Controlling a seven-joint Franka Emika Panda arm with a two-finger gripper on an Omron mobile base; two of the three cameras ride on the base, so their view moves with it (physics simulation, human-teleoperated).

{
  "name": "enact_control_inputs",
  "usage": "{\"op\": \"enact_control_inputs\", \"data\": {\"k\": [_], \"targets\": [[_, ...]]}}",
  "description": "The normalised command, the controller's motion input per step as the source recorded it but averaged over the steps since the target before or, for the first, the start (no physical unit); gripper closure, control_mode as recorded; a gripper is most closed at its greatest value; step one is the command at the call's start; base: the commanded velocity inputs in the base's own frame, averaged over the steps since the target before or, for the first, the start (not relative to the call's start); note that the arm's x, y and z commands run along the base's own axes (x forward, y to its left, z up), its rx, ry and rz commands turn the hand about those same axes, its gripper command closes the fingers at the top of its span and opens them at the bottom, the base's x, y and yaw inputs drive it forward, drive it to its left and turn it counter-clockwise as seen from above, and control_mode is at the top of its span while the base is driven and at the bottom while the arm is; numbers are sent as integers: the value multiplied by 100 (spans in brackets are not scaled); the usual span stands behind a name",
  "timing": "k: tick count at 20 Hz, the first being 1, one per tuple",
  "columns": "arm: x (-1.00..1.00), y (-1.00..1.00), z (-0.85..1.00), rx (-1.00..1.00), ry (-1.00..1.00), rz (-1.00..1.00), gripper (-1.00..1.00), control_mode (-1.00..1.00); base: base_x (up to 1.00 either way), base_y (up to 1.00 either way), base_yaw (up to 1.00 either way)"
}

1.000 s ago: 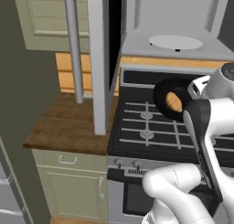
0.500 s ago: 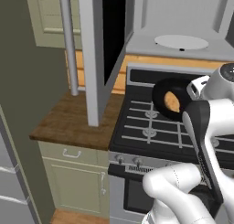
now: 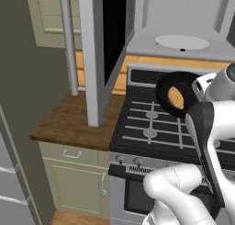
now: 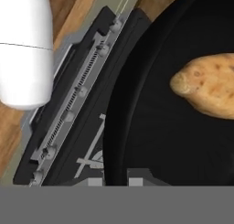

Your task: Pick the potato from the sink and place it in the bowl. Then pick the bowl and place it in the microwave. Then close the microwave door and press the start button.

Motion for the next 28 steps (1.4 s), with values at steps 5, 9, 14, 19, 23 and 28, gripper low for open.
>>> {"op": "enact_control_inputs", "data": {"k": [5, 9, 14, 19, 23, 28], "targets": [[-17, 0, 60, 0, -6, -17, 100, -100, 0, 0, 0], [0, -4, 84, 0, 1, -21, 100, -100, 0, 0, 0], [2, 0, 59, 0, 5, -16, 100, -100, 0, 0, 0], [14, -20, 45, 0, -12, -6, 100, -100, 0, 0, 0], [49, -32, 41, 1, -4, 0, 100, -100, 0, 0, 0], [64, -22, 22, 2, -1, 0, 100, -100, 0, 0, 0]]}}
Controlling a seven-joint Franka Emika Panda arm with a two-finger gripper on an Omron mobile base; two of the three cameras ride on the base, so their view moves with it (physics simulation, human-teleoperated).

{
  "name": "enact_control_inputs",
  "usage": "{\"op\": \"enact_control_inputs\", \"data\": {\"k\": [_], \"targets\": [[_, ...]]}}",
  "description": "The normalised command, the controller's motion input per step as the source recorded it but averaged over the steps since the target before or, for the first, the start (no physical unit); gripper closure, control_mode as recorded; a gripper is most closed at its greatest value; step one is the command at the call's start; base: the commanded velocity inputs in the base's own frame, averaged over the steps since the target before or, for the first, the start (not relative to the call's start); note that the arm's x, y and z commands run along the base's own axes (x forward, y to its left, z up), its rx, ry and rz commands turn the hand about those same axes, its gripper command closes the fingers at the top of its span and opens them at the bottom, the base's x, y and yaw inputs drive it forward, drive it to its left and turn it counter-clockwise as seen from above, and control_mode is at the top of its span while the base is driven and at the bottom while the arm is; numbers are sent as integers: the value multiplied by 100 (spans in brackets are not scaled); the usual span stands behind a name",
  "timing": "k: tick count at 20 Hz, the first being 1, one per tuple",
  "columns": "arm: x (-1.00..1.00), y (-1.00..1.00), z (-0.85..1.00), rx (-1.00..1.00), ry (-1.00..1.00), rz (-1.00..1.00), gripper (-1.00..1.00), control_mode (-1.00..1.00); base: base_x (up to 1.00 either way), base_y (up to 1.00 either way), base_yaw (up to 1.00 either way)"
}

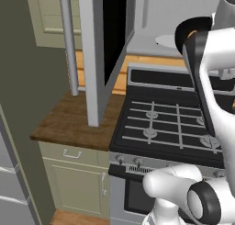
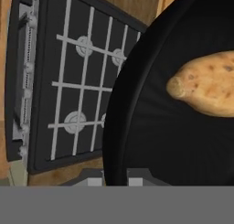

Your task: Pick the potato from the sink and place it in the bowl. Then pick the bowl and place it in the microwave. Then close the microwave door and press the start button.

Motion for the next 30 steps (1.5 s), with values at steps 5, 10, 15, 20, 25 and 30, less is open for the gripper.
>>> {"op": "enact_control_inputs", "data": {"k": [5, 10, 15, 20, 25, 30], "targets": [[85, -10, 0, 0, 0, 0, 100, -100, 0, 0, 0], [93, -14, 0, 0, 0, 0, 100, -100, 0, 0, 0], [79, -27, 0, 2, 0, 0, 100, -100, 0, 0, 0], [66, -37, 0, 5, -1, 0, 100, -100, 0, 0, 0], [70, -27, -4, 1, 0, 0, 100, -100, 0, 0, 0], [61, -16, -19, 0, 0, 0, 100, -100, 0, 0, 0]]}}
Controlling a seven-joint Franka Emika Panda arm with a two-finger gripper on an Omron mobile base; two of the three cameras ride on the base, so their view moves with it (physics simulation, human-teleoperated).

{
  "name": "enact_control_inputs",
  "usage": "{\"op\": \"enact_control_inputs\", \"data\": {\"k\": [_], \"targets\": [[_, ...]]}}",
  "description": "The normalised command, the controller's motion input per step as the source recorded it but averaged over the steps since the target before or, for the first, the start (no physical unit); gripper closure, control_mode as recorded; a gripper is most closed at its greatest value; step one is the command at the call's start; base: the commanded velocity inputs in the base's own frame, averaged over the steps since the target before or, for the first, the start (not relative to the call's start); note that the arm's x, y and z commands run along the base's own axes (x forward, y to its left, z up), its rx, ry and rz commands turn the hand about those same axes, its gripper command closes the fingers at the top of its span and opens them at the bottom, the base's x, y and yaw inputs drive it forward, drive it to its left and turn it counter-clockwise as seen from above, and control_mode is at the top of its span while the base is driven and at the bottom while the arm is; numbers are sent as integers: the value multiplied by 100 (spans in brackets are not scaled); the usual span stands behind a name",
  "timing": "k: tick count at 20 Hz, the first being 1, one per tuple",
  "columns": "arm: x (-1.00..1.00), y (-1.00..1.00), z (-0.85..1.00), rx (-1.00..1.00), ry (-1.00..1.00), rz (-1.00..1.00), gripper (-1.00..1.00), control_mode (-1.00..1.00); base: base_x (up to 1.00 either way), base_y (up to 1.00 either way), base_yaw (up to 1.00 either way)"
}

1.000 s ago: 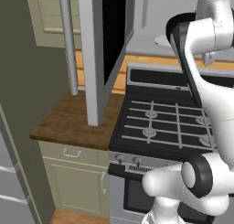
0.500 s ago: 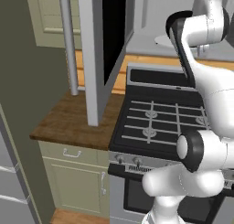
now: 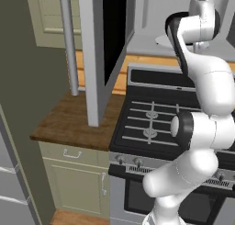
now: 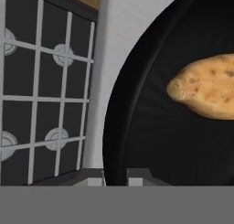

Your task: Pick the potato from the sink and place it in the bowl. Then pick the bowl and place it in the microwave. Then close the microwave door and press the start button.

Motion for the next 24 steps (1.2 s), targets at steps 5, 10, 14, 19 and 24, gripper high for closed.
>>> {"op": "enact_control_inputs", "data": {"k": [5, 10, 14, 19, 24], "targets": [[52, -15, -26, 0, 0, 0, 100, -100, 0, 0, 0], [44, -14, -26, 0, 0, 0, 100, -100, 0, 0, 0], [54, -10, -19, 0, 0, 0, 100, -100, 0, 0, 0], [61, -18, -4, 0, 0, 0, 100, -100, 0, 0, 0], [46, -4, -29, 0, 0, 0, -100, -100, 0, 0, 0]]}}
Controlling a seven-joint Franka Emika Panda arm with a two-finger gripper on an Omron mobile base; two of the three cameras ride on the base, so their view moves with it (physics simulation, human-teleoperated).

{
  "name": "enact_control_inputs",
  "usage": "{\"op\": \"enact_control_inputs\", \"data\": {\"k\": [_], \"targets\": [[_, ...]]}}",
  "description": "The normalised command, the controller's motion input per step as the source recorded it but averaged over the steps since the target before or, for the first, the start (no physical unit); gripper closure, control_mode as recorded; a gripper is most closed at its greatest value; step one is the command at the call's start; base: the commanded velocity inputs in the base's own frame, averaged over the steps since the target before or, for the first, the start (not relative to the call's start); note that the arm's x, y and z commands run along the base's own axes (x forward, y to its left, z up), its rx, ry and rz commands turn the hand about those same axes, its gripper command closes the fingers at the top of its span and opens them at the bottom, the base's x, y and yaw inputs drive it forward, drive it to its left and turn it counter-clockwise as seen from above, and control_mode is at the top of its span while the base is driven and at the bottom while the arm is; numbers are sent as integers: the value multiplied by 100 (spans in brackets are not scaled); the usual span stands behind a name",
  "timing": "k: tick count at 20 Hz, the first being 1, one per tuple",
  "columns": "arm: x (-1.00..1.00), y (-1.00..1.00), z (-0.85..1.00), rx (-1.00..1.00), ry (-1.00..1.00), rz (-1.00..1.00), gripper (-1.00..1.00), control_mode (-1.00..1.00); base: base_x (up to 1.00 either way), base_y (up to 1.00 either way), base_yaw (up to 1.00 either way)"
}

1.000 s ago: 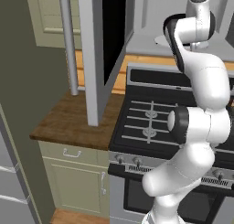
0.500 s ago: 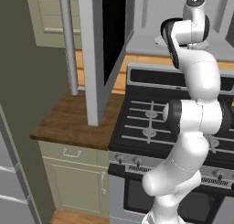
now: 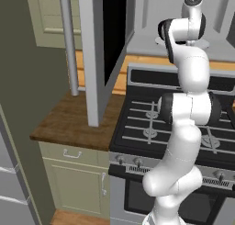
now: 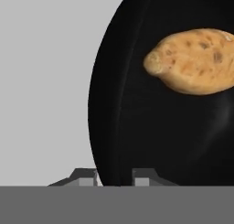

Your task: Pick the potato from the sink and place it in the bowl. Then pick the bowl and place it in the microwave. Then close the microwave door and press the start button.

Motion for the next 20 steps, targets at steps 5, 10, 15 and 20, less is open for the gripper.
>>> {"op": "enact_control_inputs", "data": {"k": [5, 10, 15, 20], "targets": [[14, -1, -21, 0, -13, 0, -100, -100, 0, 0, 0], [-7, 7, -18, 0, -34, 3, -100, -100, 0, 0, 0], [-47, 15, -23, 0, -42, 8, -100, -100, 0, 0, 0], [-80, 22, -2, 0, -37, 1, -100, -100, 0, 0, 0]]}}
